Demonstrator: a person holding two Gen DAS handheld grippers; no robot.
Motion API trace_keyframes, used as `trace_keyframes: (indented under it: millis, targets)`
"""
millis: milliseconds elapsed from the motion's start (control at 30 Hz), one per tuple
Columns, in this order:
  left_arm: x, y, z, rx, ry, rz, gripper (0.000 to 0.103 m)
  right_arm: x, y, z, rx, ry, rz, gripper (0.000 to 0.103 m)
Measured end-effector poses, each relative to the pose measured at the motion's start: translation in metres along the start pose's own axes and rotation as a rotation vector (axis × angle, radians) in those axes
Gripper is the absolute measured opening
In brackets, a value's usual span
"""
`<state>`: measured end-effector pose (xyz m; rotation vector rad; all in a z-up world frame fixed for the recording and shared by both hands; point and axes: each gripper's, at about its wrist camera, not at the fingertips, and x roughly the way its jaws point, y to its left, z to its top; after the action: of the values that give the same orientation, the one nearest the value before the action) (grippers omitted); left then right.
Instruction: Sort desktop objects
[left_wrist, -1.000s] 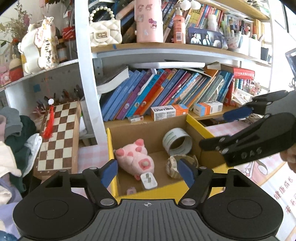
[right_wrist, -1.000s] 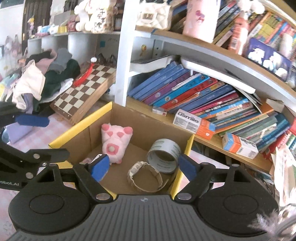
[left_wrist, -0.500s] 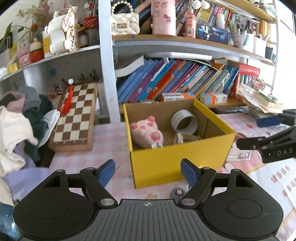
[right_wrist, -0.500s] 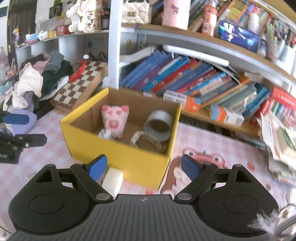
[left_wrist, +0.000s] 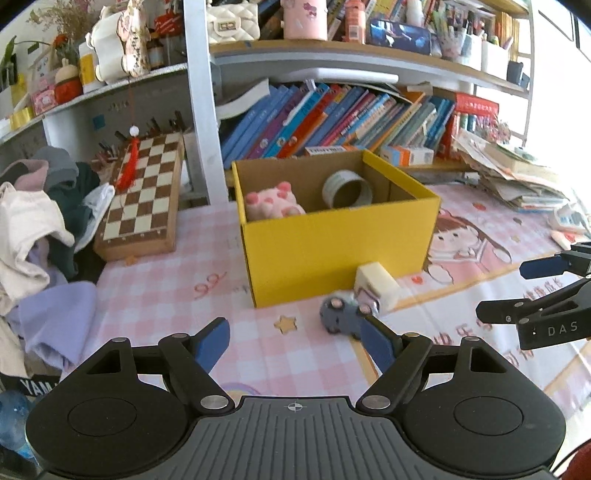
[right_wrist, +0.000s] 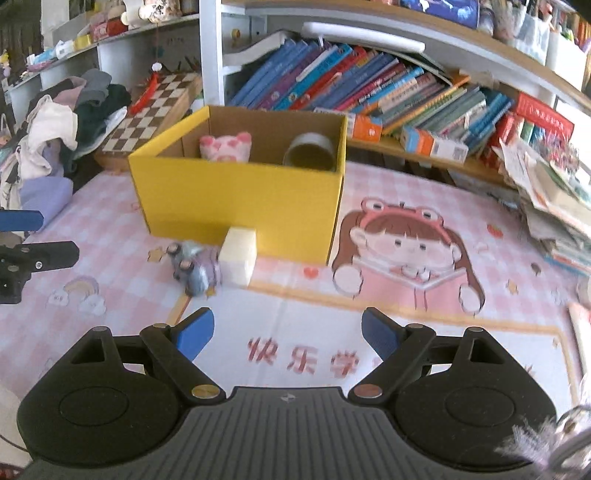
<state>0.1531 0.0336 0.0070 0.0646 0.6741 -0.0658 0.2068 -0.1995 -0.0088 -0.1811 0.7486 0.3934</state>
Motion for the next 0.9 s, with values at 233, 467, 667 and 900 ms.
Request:
trace_keyframes:
  millis: [233,467,667,900]
  targets:
    - [-0.007,-0.006,-0.016,0.005,0.028,-0.014,0.08,-0.009,0.014,-0.018,0.009,0.013,-0.005,0.087]
    - [-0.013,-0.013,-0.033,0.012,0.054,-0.032,0.082,-0.015,0.033,-0.031,-0.008,0.019,-0.013,0.089]
    - [-0.015,-0.017,-0.043,0.028,0.073,-0.056,0.082,-0.017,0.046,-0.033,-0.038,0.021,-0.007,0.09]
    - [-0.016,-0.013,-0.05,0.013,0.091,-0.056,0.082,-0.016,0.057,-0.039,-0.061,0.041,0.0,0.09]
